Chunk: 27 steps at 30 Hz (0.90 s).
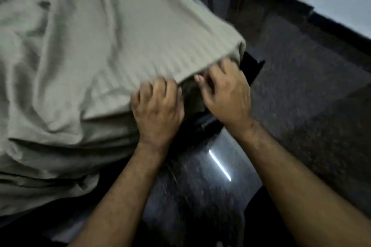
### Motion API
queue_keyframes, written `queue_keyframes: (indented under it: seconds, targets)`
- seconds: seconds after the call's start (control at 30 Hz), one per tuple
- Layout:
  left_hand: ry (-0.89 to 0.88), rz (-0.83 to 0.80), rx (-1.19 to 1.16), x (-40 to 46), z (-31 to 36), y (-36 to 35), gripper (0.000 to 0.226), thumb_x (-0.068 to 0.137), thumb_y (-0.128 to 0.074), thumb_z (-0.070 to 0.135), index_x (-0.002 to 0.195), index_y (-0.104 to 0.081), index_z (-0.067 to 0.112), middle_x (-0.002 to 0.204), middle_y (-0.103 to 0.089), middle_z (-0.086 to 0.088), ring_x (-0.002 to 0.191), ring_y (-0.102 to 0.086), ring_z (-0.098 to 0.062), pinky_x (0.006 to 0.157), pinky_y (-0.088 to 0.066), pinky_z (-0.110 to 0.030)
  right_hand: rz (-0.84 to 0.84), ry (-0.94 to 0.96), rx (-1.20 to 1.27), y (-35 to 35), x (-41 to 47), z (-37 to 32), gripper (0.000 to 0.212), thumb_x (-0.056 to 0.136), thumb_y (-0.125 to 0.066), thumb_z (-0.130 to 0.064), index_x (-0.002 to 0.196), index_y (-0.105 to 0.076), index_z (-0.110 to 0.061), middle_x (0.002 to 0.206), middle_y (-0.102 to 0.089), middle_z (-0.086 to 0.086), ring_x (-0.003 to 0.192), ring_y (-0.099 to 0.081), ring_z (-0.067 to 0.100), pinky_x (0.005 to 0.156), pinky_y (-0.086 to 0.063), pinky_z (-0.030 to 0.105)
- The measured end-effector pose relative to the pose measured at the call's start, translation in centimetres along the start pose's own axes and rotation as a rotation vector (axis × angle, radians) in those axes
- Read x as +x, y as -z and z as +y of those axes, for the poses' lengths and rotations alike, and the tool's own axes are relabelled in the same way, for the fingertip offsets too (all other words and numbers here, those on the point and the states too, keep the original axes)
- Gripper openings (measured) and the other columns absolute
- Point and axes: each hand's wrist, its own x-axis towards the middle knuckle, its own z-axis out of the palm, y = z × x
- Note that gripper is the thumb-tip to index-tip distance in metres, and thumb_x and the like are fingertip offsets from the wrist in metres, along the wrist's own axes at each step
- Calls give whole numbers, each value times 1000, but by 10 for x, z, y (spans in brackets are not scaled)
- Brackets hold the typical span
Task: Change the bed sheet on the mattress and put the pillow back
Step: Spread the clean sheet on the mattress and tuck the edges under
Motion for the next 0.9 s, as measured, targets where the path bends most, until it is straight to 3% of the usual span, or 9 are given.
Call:
queue_keyframes:
  seconds: [0.07,0.17,0.3,0.4,0.47,0.53,0.67,0.9]
  targets:
    - [40,-89,11,6,6,4,23,96,-61,35,87,-55,15,88,-58,-12,82,-52,-34,70,-37,-45,-53,28,40,6,-11,-4,28,99,-58,-32,109,-64,-6,116,-61,17,98,-58,36,81,-49,49]
    - [94,-196,1,20,10,20,27,97,-59,40,87,-57,14,91,-60,-11,86,-54,-34,71,-36,-45,-150,-7,78,16,-23,-18,44,99,-56,-27,139,-55,-8,138,-56,12,105,-57,33,89,-50,47]
    - [137,-553,-61,55,11,51,33,96,-52,44,101,-62,13,105,-63,-10,101,-57,-34,77,-42,-46,-316,-94,-21,29,-20,-39,54,99,-51,-23,153,-43,-20,142,-55,3,92,-53,29,76,-47,44]
    - [39,-882,-29,79,6,90,36,96,-55,35,124,-59,12,120,-62,-10,111,-59,-34,84,-48,-45,-530,-135,-51,62,-17,-62,71,90,-56,-18,157,-33,-24,154,-43,-2,96,-50,28,77,-48,44]
    - [39,-1044,-69,96,-2,121,40,99,-52,35,133,-54,14,128,-61,-10,117,-59,-33,92,-47,-44,-607,-178,6,96,4,-77,69,92,-55,-19,157,-32,-20,158,-37,-1,103,-51,28,83,-50,44]
    - [73,-1057,-77,131,-12,169,37,99,-52,35,130,-54,14,128,-62,-10,120,-58,-31,94,-46,-44,-642,-229,99,147,47,-100,62,95,-53,-22,154,-34,-16,157,-37,2,109,-54,31,89,-52,45]
    - [262,-1020,-221,234,-6,279,31,100,-50,32,122,-58,10,119,-65,-14,111,-62,-36,89,-47,-46,-675,-144,145,276,144,-145,60,99,-50,-28,155,-31,-20,154,-38,3,110,-62,30,78,-58,44]
    - [259,-891,-348,373,20,413,51,104,-45,43,138,-53,7,137,-60,-15,124,-57,-34,101,-46,-47,-659,-214,137,454,248,-180,52,99,-52,-34,149,-41,-21,156,-33,-1,125,-54,26,90,-54,47]
